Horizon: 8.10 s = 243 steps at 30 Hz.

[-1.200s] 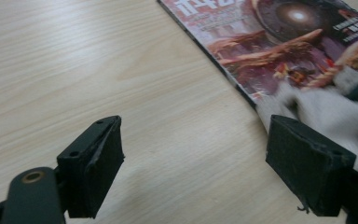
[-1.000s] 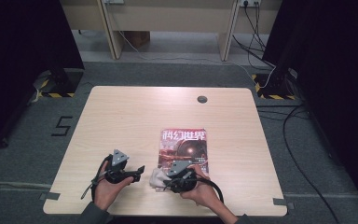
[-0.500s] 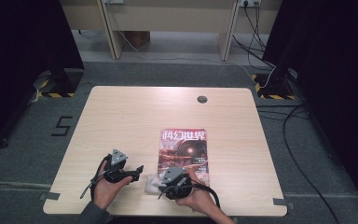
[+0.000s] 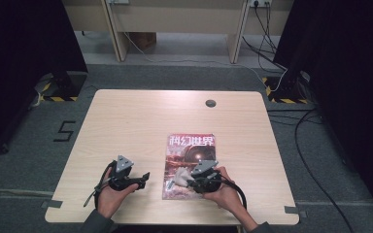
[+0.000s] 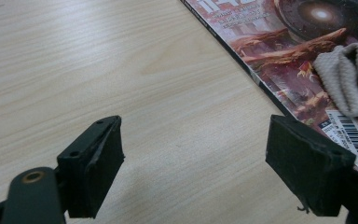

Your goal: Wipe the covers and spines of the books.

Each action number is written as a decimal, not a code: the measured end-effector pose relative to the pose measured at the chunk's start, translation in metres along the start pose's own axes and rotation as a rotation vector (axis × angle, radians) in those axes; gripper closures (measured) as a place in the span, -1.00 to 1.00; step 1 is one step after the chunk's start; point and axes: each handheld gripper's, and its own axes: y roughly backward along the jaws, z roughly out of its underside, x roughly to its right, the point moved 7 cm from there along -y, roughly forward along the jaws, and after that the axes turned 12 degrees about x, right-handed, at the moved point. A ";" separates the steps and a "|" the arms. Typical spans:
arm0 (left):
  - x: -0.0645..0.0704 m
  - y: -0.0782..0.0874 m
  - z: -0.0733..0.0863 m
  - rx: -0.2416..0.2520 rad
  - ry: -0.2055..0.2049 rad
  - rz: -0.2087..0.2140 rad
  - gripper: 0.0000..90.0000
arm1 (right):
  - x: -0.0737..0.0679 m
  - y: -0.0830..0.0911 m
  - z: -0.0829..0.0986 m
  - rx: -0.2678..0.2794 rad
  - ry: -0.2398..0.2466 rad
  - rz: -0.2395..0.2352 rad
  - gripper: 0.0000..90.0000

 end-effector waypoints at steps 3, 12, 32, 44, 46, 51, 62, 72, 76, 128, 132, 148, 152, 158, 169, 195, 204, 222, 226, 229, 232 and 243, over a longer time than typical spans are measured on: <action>0.001 0.000 0.001 -0.001 -0.001 0.003 -0.60 | -0.005 0.006 0.004 0.003 0.010 -0.018 0.52; 0.006 0.000 0.001 -0.006 -0.015 0.019 -0.60 | -0.002 0.037 0.029 0.023 -0.050 -0.012 0.51; 0.077 -0.017 0.017 -0.078 -0.124 0.179 -0.63 | 0.029 0.037 0.031 0.015 -0.072 0.087 0.50; 0.075 -0.018 0.018 -0.078 -0.112 0.186 -0.66 | 0.077 0.009 0.010 0.009 -0.082 0.203 0.50; 0.075 -0.019 0.018 -0.078 -0.110 0.187 -0.66 | 0.082 0.004 0.006 0.004 -0.083 0.214 0.51; 0.075 -0.019 0.018 -0.080 -0.110 0.184 -0.68 | 0.065 -0.010 -0.005 0.012 -0.043 0.165 0.53; 0.075 -0.018 0.018 -0.075 -0.122 0.178 -0.68 | 0.027 -0.044 -0.030 0.048 0.023 0.043 0.50; 0.076 -0.018 0.019 -0.070 -0.114 0.175 -0.68 | 0.101 -0.041 -0.025 0.054 -0.069 0.238 0.50; 0.075 -0.018 0.019 -0.072 -0.114 0.176 -0.68 | 0.139 -0.035 -0.018 0.057 -0.110 0.331 0.50; 0.075 -0.018 0.019 -0.068 -0.112 0.173 -0.68 | 0.132 -0.070 -0.044 0.080 -0.134 0.308 0.58; 0.075 -0.017 0.019 -0.067 -0.112 0.173 -0.68 | 0.119 -0.088 -0.060 0.055 -0.095 0.289 0.58; 0.046 -0.009 0.003 -0.027 -0.040 0.163 -0.56 | 0.052 -0.093 -0.066 0.051 0.038 0.109 0.61; 0.019 -0.005 -0.002 -0.006 0.002 0.098 -0.56 | 0.037 -0.082 -0.057 0.063 0.049 0.076 0.61; -0.005 0.001 -0.004 0.012 0.033 0.031 -0.56 | 0.013 -0.064 -0.045 0.049 0.077 0.009 0.61; -0.010 0.002 -0.005 0.028 0.037 0.003 -0.56 | -0.038 -0.034 -0.025 0.038 0.136 -0.071 0.60; 0.018 0.000 0.000 0.003 -0.011 0.086 -0.57 | -0.017 0.011 0.010 0.037 0.025 -0.041 0.57; 0.070 -0.004 0.013 -0.038 -0.056 0.236 -0.57 | 0.032 0.027 0.024 0.038 -0.049 0.091 0.61; 0.092 -0.011 0.018 -0.036 -0.117 0.280 -0.54 | 0.119 0.009 0.014 0.052 -0.160 0.272 0.64; 0.092 -0.011 0.019 -0.044 -0.124 0.278 -0.54 | 0.131 0.003 0.010 0.053 -0.169 0.302 0.65; 0.092 -0.011 0.019 -0.041 -0.123 0.280 -0.53 | 0.139 -0.001 0.006 0.050 -0.178 0.323 0.65; 0.092 -0.012 0.020 -0.046 -0.129 0.279 -0.53 | 0.146 -0.005 0.004 0.052 -0.197 0.339 0.66; 0.092 -0.011 0.020 -0.050 -0.119 0.284 -0.53 | 0.170 0.012 -0.003 0.143 -0.280 0.384 0.70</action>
